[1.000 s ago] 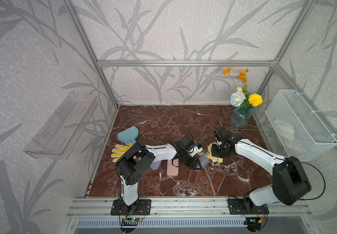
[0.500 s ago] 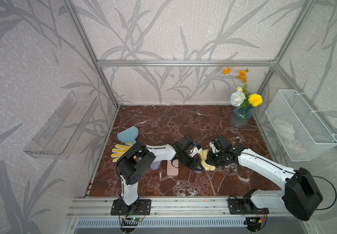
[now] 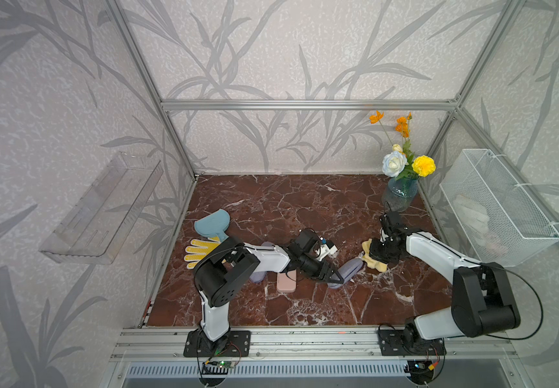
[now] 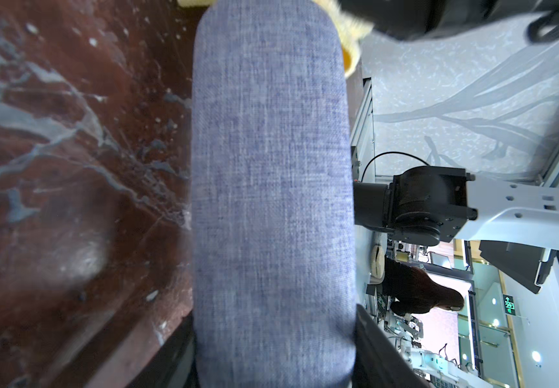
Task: Wipe the eyeglass case
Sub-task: Wipe the dirt from the eyeglass case.
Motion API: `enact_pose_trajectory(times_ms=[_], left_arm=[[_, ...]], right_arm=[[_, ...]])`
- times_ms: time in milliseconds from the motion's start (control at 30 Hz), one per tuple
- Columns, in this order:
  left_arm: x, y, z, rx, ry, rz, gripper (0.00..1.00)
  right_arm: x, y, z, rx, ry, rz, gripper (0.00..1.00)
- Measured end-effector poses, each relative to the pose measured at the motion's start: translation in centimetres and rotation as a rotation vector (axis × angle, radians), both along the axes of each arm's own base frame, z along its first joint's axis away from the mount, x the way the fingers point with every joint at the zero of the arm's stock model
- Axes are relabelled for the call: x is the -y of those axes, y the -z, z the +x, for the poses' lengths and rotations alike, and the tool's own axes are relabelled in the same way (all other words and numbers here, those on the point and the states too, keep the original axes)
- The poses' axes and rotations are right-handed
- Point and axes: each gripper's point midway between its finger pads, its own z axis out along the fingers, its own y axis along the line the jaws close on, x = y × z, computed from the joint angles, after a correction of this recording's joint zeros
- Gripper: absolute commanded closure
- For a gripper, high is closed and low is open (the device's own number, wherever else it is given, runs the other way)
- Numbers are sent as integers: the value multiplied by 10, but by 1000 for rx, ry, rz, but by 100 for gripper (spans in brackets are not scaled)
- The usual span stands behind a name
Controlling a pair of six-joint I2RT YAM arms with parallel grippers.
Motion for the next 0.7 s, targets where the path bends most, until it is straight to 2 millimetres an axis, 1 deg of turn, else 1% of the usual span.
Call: enact_pose_trajectory(times_ms=[67,133,200,267,367,467,600,700], left_arm=[[2,-2,1,-4,-5,-11,100],[4,-4,3,-7,-10,-21,100],[6,-4,5,-13,-15,-22,100],[7,-2,8,-18,-23,-21,100],[6,1,12,-24,-35,-17,100],[8,0,18,-15,-43,-25,100],[7,2,19,-29,-58,-6,100],[7,1,22,-23,-65,-11,100]], right_arm=[[-13,9,-14,-37,-2,53,100],[-31,10,-19,-37,-1,130,100],[-48,7,-24,-22,-9,200,100],[-62,2,-34,-23,-31,242,100],[-83,-11,-46,-26,-74,305,100],[-98,-17,-59,-50,-81,371,100],[-116,-22,-78,-81,-64,456,100],[-124,-30,-83,-89,-42,497,100]])
